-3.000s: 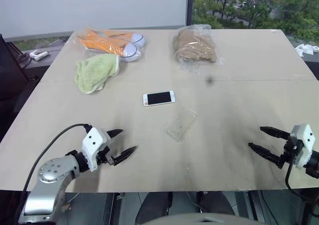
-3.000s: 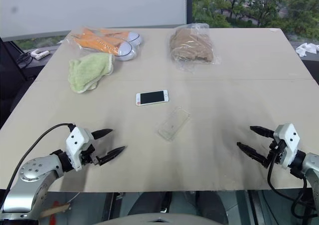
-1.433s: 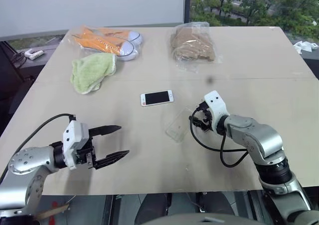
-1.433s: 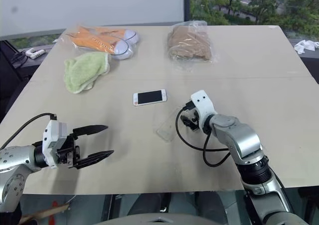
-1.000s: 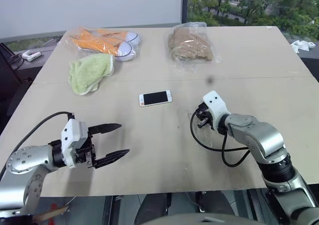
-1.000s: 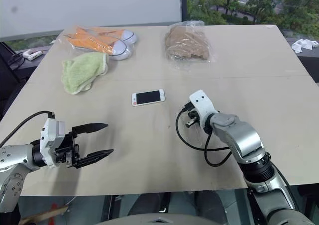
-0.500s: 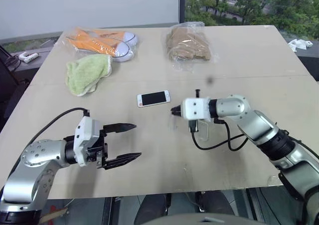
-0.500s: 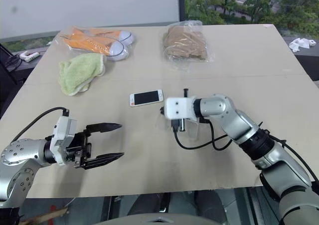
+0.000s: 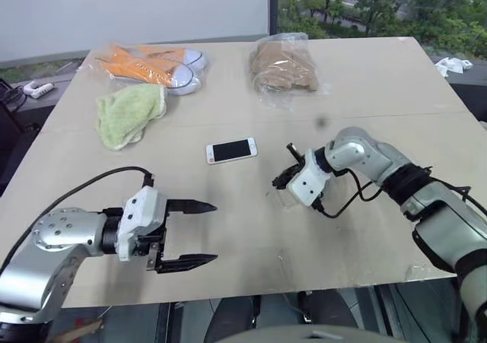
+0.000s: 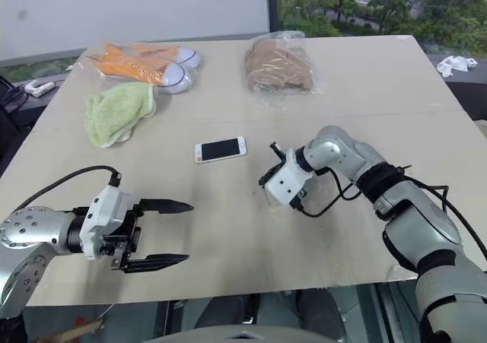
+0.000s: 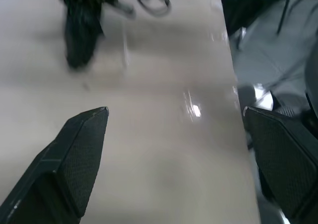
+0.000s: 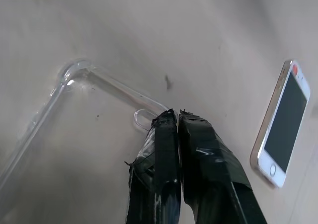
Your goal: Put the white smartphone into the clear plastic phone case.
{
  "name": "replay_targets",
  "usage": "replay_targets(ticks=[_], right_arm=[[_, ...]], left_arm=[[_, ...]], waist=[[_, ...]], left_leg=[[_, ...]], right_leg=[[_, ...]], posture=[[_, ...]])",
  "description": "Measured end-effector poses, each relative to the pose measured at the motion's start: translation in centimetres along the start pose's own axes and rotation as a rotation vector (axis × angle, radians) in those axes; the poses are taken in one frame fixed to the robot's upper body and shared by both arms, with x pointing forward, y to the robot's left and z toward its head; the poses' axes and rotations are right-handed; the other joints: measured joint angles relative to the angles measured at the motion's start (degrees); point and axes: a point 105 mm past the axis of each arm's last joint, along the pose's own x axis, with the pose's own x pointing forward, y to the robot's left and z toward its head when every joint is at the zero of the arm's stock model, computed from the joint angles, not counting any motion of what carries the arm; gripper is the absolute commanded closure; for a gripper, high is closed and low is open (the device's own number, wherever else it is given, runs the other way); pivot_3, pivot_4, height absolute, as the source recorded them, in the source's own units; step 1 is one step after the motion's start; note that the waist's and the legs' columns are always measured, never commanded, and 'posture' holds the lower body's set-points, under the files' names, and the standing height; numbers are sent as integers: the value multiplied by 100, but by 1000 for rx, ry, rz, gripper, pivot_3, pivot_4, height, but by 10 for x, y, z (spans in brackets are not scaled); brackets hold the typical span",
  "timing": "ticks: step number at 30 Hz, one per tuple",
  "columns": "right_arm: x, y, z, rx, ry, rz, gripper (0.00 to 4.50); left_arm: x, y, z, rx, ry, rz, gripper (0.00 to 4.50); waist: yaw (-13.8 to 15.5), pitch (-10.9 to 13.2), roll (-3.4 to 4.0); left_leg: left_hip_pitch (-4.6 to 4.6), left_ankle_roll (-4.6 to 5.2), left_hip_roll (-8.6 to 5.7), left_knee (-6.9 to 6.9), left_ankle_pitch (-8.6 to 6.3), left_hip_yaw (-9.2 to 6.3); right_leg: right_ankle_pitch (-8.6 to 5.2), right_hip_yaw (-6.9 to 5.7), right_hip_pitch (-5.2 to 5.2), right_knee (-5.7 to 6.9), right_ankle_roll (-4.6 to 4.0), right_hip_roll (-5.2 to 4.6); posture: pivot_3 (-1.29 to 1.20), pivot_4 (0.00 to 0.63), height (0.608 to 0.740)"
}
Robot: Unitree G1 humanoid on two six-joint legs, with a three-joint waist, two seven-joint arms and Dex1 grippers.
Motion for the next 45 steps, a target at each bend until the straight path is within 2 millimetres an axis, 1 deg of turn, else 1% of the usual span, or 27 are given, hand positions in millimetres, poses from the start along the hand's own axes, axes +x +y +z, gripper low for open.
replay_targets(ticks=[1,3,6,8,9,12,14,15,18,21,22,24,26,27,28,30,31,33,34,35,36,37,38,39,43,45], right_arm=[[-1,1,-2,-1,2,4,3566],[-3,0,-4,6,4,-13,2632],[-9,-6,-6,47,4,-47,1177],[-11,-8,-6,97,-3,-69,315],[-13,-10,-6,166,-18,-103,39],[-21,-16,-4,344,-76,-181,39],[-35,-15,-3,426,-93,-198,39],[-43,-11,-4,466,-91,-201,39],[-65,-4,-14,607,-70,-238,39],[-83,-5,-19,698,-59,-281,39],[-88,-2,-23,716,-36,-278,39],[-92,8,-34,765,22,-275,39],[-92,23,-49,833,79,-267,39],[-90,28,-53,862,85,-258,39],[-86,32,-54,888,73,-249,277],[-77,31,-52,922,23,-238,727],[-71,30,-51,934,1,-237,1235],[-65,30,-52,950,-2,-229,2058],[-63,32,-55,960,11,-220,2639],[-63,36,-58,977,28,-209,3073],[-63,39,-60,997,37,-201,3609],[-62,42,-61,1012,49,-191,4049],[-63,41,-61,1013,53,-190,4296],[-64,41,-62,1011,69,-184,4420],[-65,41,-61,998,98,-173,4420],[-66,44,-57,992,101,-174,4420]], left_arm=[[-2,1,-2,-6,8,5,0],[-3,2,-3,-11,8,8,0],[-4,7,0,11,2,13,0],[-4,8,2,19,0,13,0],[-5,11,3,24,-3,18,0],[-8,18,5,39,-11,34,0],[-9,20,5,37,-13,39,0],[-9,21,4,35,-14,41,0],[-11,23,3,26,-16,45,0],[-11,25,4,31,-21,46,0],[-12,26,4,29,-22,48,0],[-11,26,3,21,-25,46,0],[-10,26,1,15,-27,39,0],[-10,26,1,14,-27,39,0],[-10,26,1,13,-27,40,0],[-10,28,2,22,-27,42,0],[-10,28,3,28,-27,43,0],[-10,28,2,29,-22,45,0],[-10,28,2,29,-21,46,0],[-10,28,1,29,-16,48,0],[-10,28,1,26,-15,48,0],[-10,28,0,25,-14,51,0],[-10,28,0,26,-14,52,0],[-10,29,0,28,-14,55,0],[-10,29,-1,27,-13,63,0],[-10,28,-2,23,-13,66,0]], waist=[[9,0,0],[15,0,0],[14,0,0],[15,0,0],[20,0,-1],[19,0,1],[25,1,2],[44,1,2],[50,1,2],[31,1,2],[28,1,2],[31,1,2],[31,1,2],[30,2,2],[17,2,2],[-11,1,3],[-13,1,2],[-1,2,3],[3,2,3],[22,2,3],[43,2,3],[49,2,3],[48,2,3],[42,2,3],[45,1,2],[67,1,3]], left_leg=[[0,0,0,0,0,-1],[0,0,0,1,0,-1],[0,-1,0,1,1,-2],[0,-1,0,2,1,-4],[-1,-1,0,2,1,-7],[-6,-1,0,3,1,-7],[-8,0,-1,3,0,-8],[-10,0,-1,2,0,-10],[-10,0,-1,3,0,-9],[-10,0,0,3,0,-8],[-10,0,0,2,0,-7],[-10,0,0,2,0,-6],[-10,0,-1,2,0,-3],[-10,0,0,1,0,-3],[-10,0,1,0,0,-2],[-10,0,2,-1,0,1],[-10,0,3,-1,0,2],[-10,0,2,0,0,1],[-10,0,1,0,0,1],[-10,0,0,0,0,0],[-11,0,0,0,0,-1],[-12,0,0,0,0,-2],[-12,0,0,0,0,-1],[-12,0,0,0,0,-2],[-12,0,0,1,0,-2],[-15,0,0,2,0,-6]], right_leg=[[0,-1,1,0,0,0],[0,-1,1,0,0,-1],[0,-1,1,2,0,-1],[0,-3,2,2,0,-1],[0,-5,3,2,0,-1],[0,-5,3,3,-1,-3],[1,-6,2,1,-1,-6],[0,-9,2,-1,-1,-7],[0,-8,3,1,-1,-8],[1,-6,1,4,-1,-6],[1,-6,1,3,-1,-6],[1,-5,2,1,-1,-7],[1,-2,1,1,-1,-7],[1,-2,0,1,-1,-7],[1,-1,-1,2,-1,-6],[1,3,-2,3,-1,-5],[1,4,-2,4,-1,-5],[1,3,-2,3,-1,-5],[1,2,-2,2,-1,-6],[1,0,-2,2,-1,-7],[1,-2,-2,1,-1,-7],[1,-2,-2,1,-1,-7],[1,-1,-2,2,-1,-7],[1,-1,-2,2,-1,-7],[1,-3,-1,2,-1,-7],[1,-5,-2,1,-1,-8]], posture=[[0,150,740],[0,150,740],[0,150,740],[0,150,740],[0,150,740],[0,150,740],[0,150,740],[0,150,740],[0,150,740],[0,150,740],[0,150,740],[0,150,740],[0,150,740],[0,150,740],[0,150,740],[0,150,740],[0,150,740],[0,150,740],[0,150,740],[0,150,740],[0,150,740],[0,150,740],[0,150,740],[0,150,740],[0,150,740],[0,150,740]])
